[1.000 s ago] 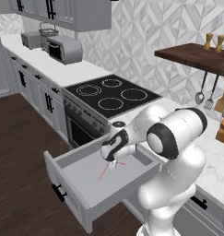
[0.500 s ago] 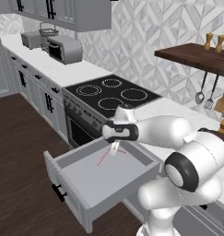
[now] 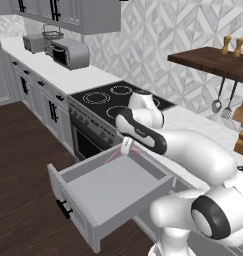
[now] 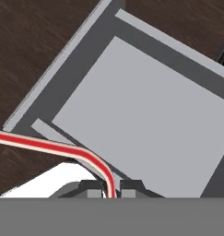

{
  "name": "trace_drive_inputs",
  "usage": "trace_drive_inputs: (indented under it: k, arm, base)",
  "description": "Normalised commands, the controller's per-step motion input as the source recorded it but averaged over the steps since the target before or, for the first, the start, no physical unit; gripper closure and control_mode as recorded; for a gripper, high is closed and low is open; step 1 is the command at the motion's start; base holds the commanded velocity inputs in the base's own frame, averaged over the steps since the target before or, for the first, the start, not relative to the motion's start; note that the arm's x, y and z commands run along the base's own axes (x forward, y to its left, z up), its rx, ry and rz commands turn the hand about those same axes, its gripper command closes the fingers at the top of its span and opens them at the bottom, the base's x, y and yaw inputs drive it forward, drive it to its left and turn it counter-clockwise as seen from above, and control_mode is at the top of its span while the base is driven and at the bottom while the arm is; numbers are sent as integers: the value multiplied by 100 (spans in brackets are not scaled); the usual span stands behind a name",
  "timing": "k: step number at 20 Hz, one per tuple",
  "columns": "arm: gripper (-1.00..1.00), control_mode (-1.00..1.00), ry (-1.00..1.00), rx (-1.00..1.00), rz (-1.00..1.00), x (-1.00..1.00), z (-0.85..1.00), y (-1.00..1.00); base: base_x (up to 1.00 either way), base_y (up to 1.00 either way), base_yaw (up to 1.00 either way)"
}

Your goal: Take a straw from the drawer in front and place it inside the glass cup on the dining counter.

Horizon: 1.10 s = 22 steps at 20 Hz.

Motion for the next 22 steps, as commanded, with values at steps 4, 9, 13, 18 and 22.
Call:
trace_drive_inputs:
  k: [4,9,13,18,22]
  arm:
    - [100,-100,9,-3,-13,-67,100,-11]
    - [100,-100,8,-10,-14,-75,100,-23]
    - [100,-100,12,-11,-15,-76,95,-28]
    - [100,-100,15,-15,-13,-39,32,-19]
    - [100,-100,14,-8,-13,-4,4,-14]
  base:
    - [0,0,0]
    - [0,0,0]
    - [0,0,0]
    - [0,0,0]
    - [0,0,0]
